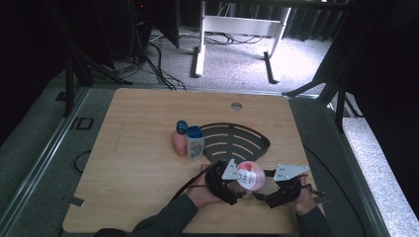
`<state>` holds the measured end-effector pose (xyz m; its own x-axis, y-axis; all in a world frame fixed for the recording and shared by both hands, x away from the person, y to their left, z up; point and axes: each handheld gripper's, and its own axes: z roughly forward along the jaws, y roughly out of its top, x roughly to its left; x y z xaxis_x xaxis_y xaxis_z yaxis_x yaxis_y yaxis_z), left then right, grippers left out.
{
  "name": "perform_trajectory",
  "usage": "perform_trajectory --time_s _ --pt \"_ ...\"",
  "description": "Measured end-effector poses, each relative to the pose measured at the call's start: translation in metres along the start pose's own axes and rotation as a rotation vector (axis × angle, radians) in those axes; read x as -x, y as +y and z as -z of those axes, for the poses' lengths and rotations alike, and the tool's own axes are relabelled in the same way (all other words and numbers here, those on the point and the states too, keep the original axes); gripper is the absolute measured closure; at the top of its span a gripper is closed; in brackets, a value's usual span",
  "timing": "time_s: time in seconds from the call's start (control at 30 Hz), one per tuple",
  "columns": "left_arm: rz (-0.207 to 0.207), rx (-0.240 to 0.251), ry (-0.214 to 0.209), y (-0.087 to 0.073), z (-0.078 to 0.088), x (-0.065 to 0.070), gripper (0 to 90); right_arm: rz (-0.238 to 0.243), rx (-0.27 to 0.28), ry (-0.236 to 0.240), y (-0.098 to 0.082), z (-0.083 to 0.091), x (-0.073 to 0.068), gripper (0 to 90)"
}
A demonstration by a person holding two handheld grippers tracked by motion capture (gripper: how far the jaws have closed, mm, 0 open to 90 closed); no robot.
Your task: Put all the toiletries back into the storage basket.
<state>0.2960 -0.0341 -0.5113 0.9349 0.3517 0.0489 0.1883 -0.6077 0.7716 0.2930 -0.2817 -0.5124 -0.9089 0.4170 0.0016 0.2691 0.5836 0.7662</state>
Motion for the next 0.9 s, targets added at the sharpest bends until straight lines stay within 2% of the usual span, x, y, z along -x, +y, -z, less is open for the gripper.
perform_trajectory --time_s 0.1,0.3,0.73,0.9 --pt "0.014 0.010 -0.002 0.002 0.000 -0.001 14.6 0.006 -0.002 -0.001 0.002 0.002 0.002 13.6" --pt "0.016 0.019 0.006 0.007 0.003 -0.004 14.6 0.020 -0.003 -0.006 0.009 0.006 0.005 13.3" --pt "0.009 0.022 0.002 0.019 0.005 -0.011 14.6 0.016 0.030 -0.020 0.015 0.014 0.012 12.9" --pt "0.018 0.023 0.000 0.021 0.004 -0.014 14.5 0.016 0.031 -0.023 0.016 0.014 0.015 12.8"
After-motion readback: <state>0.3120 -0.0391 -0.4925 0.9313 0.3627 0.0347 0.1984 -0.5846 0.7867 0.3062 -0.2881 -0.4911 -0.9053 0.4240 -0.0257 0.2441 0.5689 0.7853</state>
